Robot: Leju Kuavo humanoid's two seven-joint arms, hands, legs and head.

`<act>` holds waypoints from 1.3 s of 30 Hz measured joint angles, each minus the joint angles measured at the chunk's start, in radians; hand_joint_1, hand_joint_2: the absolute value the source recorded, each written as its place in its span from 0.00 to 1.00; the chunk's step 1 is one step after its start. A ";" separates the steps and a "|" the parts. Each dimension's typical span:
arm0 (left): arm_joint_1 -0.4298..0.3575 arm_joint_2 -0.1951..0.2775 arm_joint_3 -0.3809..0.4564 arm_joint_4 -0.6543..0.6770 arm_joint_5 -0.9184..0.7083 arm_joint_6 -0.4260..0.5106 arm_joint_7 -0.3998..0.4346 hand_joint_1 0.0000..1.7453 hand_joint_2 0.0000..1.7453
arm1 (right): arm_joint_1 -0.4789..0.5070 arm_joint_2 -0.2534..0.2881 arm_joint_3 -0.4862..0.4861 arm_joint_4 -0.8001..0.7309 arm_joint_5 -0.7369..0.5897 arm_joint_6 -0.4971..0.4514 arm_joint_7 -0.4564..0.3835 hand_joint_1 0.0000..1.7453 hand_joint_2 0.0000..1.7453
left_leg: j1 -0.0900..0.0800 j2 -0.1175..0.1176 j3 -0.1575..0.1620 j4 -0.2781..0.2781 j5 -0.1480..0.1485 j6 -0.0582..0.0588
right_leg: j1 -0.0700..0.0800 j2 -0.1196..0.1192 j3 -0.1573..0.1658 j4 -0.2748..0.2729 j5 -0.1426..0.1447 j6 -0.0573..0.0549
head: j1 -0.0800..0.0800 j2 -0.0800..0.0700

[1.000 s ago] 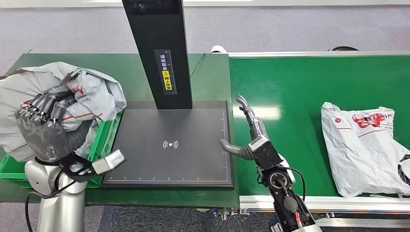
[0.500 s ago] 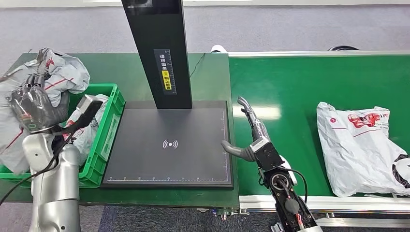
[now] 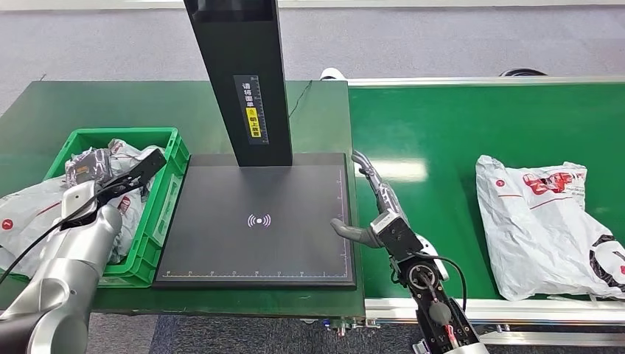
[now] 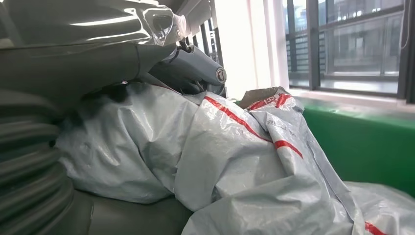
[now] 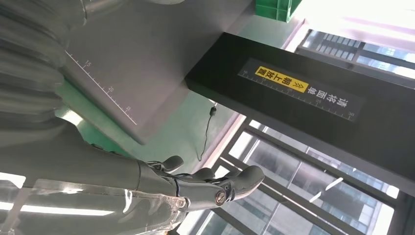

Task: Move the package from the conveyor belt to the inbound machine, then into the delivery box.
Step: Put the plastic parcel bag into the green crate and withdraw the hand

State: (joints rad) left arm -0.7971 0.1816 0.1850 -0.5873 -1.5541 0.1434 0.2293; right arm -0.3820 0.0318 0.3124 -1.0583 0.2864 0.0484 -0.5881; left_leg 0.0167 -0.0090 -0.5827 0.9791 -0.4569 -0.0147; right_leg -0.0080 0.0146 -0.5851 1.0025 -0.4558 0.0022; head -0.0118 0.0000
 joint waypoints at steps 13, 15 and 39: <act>-0.080 0.019 0.006 0.132 0.089 -0.157 -0.051 0.76 1.00 | -0.016 0.006 0.000 0.025 0.008 0.009 0.007 0.00 1.00 | 0.000 -0.001 0.000 0.000 0.000 0.000 | 0.000 -0.001 0.000 0.000 0.000 0.000 | 0.000 0.000; -0.091 0.019 0.007 0.146 0.102 -0.170 -0.053 0.26 1.00 | -0.020 0.006 0.000 0.026 0.008 0.011 0.013 0.00 1.00 | 0.000 -0.002 0.000 0.000 0.000 0.000 | 0.000 -0.001 0.001 0.000 0.000 0.000 | 0.000 0.000; 0.056 -0.090 -0.002 -0.154 0.698 0.539 -0.766 0.00 1.00 | 0.004 -0.012 -0.002 -0.004 -0.043 -0.019 -0.002 0.00 1.00 | 0.000 -0.001 0.000 0.000 0.000 0.000 | 0.000 -0.001 0.000 0.000 0.000 0.000 | 0.000 0.000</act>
State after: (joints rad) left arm -0.7412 0.0916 0.1826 -0.7418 -0.8557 0.6824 -0.5363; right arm -0.3778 0.0193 0.3105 -1.0622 0.2432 0.0294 -0.5906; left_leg 0.0166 -0.0100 -0.5827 0.9794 -0.4569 -0.0146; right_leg -0.0082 0.0141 -0.5853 1.0024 -0.4557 0.0022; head -0.0117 0.0000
